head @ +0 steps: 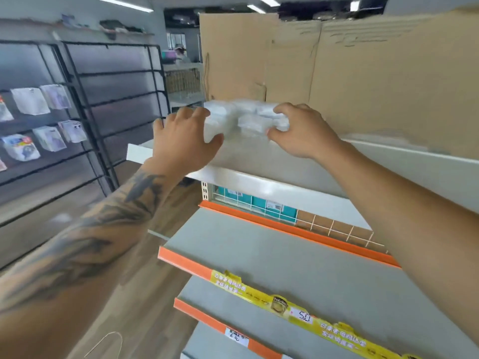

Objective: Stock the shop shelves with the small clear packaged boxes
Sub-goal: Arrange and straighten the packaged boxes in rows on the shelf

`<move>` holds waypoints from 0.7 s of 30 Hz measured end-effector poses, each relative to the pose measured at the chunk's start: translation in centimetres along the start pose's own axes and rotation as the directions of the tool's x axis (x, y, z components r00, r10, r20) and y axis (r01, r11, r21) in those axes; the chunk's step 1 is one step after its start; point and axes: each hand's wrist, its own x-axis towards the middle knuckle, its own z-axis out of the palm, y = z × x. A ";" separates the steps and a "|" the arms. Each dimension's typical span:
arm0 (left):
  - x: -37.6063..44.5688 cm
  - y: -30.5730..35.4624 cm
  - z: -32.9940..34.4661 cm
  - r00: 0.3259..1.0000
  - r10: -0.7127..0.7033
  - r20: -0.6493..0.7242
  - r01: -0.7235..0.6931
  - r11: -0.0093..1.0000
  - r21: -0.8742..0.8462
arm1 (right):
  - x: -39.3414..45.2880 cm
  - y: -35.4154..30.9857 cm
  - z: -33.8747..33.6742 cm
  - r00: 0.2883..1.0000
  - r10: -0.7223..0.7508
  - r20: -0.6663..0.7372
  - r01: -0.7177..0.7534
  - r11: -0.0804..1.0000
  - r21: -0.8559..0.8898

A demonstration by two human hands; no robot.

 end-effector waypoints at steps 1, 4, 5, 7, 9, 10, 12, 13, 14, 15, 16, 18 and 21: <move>1.1 -1.0 0.3 1.000 -0.005 0.015 0.004 1.000 0.007 | 1.1 -0.4 0.5 0.999 0.013 0.032 -0.012 1.000 -0.026; 3.5 -3.5 1.7 0.999 -0.007 0.048 0.008 1.000 -0.022 | 3.8 -1.3 1.5 0.992 0.055 0.110 -0.034 0.982 -0.185; 4.1 -4.1 2.2 0.998 -0.005 0.061 0.008 0.999 -0.048 | 4.6 -1.6 1.8 0.989 0.071 0.128 -0.040 0.973 -0.226; 5.0 -5.1 3.2 0.997 0.003 0.080 0.007 0.992 -0.125 | 6.0 -2.1 2.6 0.983 0.106 0.152 -0.063 0.962 -0.264; 5.6 -5.7 4.0 0.996 0.008 0.091 0.010 0.980 -0.200 | 7.2 -2.3 3.6 0.975 0.137 0.172 -0.086 0.957 -0.277; 5.8 -5.9 4.4 0.995 0.007 0.096 0.014 0.976 -0.218 | 7.6 -2.4 4.1 0.972 0.149 0.180 -0.095 0.956 -0.279; 6.0 -6.2 5.0 0.995 -0.001 0.103 0.026 0.972 -0.236 | 8.3 -2.5 5.0 0.972 0.153 0.176 -0.099 0.954 -0.282; 6.0 -6.4 5.2 0.995 -0.005 0.101 0.031 0.967 -0.251 | 8.6 -2.4 5.4 0.975 0.149 0.163 -0.098 0.954 -0.284; 6.2 -6.7 5.5 0.995 -0.008 0.097 0.034 0.962 -0.271 | 8.9 -2.4 5.7 0.979 0.145 0.141 -0.101 0.953 -0.285; 6.3 -6.8 5.6 0.996 -0.007 0.089 0.033 0.957 -0.289 | 9.1 -2.4 5.9 0.983 0.145 0.116 -0.108 0.955 -0.276; 6.3 -6.9 5.8 0.997 -0.004 0.078 0.027 0.952 -0.305 | 9.3 -2.3 6.2 0.985 0.147 0.092 -0.119 0.959 -0.258; 6.4 -6.9 5.8 0.999 0.005 0.050 0.012 0.945 -0.328 | 9.6 -2.2 6.6 0.984 0.161 0.070 -0.144 0.968 -0.206; 6.1 -6.8 5.5 1.000 0.018 -0.009 -0.020 0.938 -0.346 | 9.0 -2.4 6.6 0.985 0.161 0.057 -0.153 0.979 -0.134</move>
